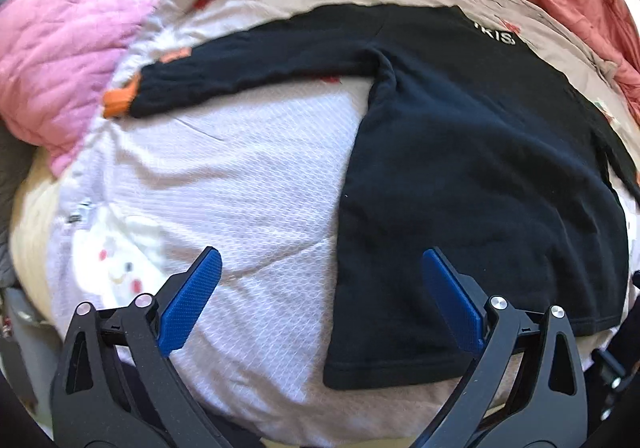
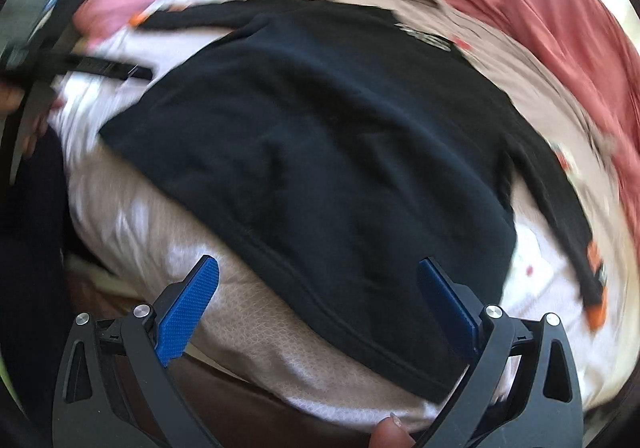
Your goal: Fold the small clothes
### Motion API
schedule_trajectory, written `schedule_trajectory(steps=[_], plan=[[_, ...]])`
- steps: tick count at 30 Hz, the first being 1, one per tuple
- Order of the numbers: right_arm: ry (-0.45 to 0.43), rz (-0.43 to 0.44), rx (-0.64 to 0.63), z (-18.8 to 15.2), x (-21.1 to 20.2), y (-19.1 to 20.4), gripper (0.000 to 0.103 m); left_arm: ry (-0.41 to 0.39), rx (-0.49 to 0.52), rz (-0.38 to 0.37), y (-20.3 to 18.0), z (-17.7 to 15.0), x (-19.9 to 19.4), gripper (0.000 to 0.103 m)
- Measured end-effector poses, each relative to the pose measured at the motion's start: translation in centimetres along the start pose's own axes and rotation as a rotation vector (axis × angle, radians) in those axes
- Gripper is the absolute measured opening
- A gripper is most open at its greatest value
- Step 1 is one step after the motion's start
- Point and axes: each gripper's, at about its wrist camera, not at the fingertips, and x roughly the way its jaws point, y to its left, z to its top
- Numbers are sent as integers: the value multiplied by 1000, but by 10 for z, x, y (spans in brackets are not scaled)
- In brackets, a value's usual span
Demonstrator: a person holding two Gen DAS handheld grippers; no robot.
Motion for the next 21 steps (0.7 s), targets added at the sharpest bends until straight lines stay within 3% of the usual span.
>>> schedule_trajectory(steps=[2,4,8,10,12,16,21], plan=[[4,-22,-120,-2,9,17,99,18,2,-15,-1,-1,9,83],[18,-58,-210,-4,20,29,99,21,19,-24,-5,-2,15,70],[43,-65,-257,-5,37,33,95,25,65,-46,-17,-5,21,46],[58,-41,-268,-6,44,36,70,36,71,-73,-19,-5,26,15],[77,11,-264,-2,49,33,50,32,68,-74,-19,-5,27,5],[69,109,-209,4,41,18,23,25,58,-103,-10,-4,18,3],[65,181,-196,7,26,5,18,7,44,-120,2,-5,-2,0]])
